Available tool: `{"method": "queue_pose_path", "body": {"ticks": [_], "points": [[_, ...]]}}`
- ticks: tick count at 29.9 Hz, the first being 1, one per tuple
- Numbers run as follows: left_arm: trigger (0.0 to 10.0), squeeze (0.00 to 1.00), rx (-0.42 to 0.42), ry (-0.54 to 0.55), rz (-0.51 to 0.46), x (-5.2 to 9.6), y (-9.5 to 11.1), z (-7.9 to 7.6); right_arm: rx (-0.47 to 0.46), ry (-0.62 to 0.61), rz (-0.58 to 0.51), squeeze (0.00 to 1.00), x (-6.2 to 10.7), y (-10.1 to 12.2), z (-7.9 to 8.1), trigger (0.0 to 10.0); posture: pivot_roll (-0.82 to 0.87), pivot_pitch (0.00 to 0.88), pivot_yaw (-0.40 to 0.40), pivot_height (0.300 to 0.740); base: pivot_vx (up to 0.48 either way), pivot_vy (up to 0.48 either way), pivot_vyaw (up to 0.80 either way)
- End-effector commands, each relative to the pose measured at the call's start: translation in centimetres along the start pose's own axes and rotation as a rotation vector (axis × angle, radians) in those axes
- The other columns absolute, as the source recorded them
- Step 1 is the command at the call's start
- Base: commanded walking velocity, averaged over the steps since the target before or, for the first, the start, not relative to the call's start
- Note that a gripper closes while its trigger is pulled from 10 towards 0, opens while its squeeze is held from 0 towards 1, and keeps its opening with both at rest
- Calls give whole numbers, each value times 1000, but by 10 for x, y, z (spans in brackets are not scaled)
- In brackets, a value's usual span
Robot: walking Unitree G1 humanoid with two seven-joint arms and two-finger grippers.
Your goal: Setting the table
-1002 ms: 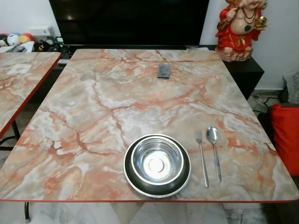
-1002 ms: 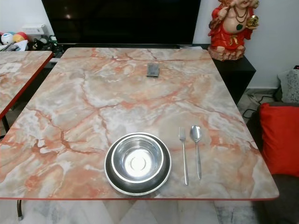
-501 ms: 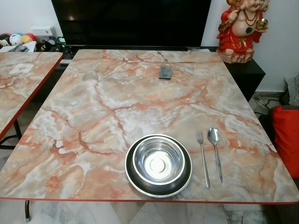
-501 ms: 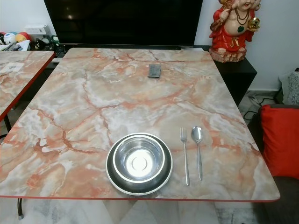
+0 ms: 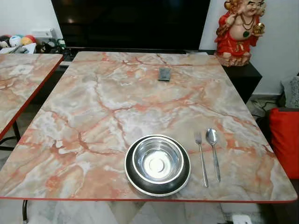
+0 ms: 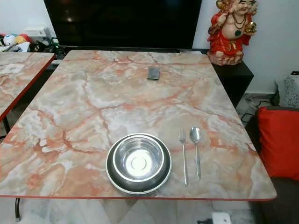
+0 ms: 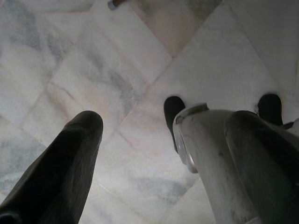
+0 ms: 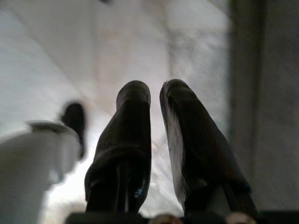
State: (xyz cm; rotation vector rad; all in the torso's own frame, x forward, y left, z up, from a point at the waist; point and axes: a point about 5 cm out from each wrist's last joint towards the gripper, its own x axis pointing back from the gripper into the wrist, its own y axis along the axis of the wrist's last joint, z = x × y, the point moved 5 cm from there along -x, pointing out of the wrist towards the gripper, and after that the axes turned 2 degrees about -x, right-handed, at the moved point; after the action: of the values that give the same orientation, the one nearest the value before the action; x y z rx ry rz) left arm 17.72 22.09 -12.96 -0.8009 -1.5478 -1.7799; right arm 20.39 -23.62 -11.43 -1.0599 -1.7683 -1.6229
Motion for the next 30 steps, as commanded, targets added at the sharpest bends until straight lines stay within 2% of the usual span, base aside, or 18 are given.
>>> {"method": "queue_pose_path", "body": {"ticks": [1, 5, 8, 13, 18, 22, 25, 30], "points": [[10000, 0, 8, 13, 35, 2, -9, 4, -12, 44, 12, 0, 0, -9, 7, 10000, -27, 77, -36, 740, 0, 0, 0], [10000, 0, 29, 32, 29, 2, -7, 8, 42, 120, 28, 0, 1, -19, 21, 10000, -21, 69, -27, 740, 0, 0, 0], [10000, 0, 29, 33, 30, 1, -6, 9, 12, 127, 42, 0, 1, -26, 21, 10000, -13, 65, -24, 740, 0, 0, 0], [10000, 0, 33, 36, 34, 2, -6, 11, -43, 94, 28, 0, 0, -26, 11, 10000, -13, 53, -16, 740, 0, 0, 0], [10000, 0, 45, 40, 44, 2, -10, 13, -40, 78, 18, 0, 2, -30, -2, 10000, -5, 48, -16, 740, 0, 0, 0], [10000, 0, 59, 49, 58, 4, -14, 15, -42, 83, 10, 0, 2, -26, -9, 10000, 5, 45, -16, 740, 0, 0, 638], [10000, 0, 59, 50, 60, 4, -15, 15, -49, 82, 18, 0, 1, -25, -12, 10000, 7, 45, -16, 740, 0, 321, 800], [10000, 0, 57, 52, 73, 6, -20, 17, -94, 62, 34, 0, 1, -28, -19, 10000, 6, 42, -15, 740, 0, 342, 0]]}}
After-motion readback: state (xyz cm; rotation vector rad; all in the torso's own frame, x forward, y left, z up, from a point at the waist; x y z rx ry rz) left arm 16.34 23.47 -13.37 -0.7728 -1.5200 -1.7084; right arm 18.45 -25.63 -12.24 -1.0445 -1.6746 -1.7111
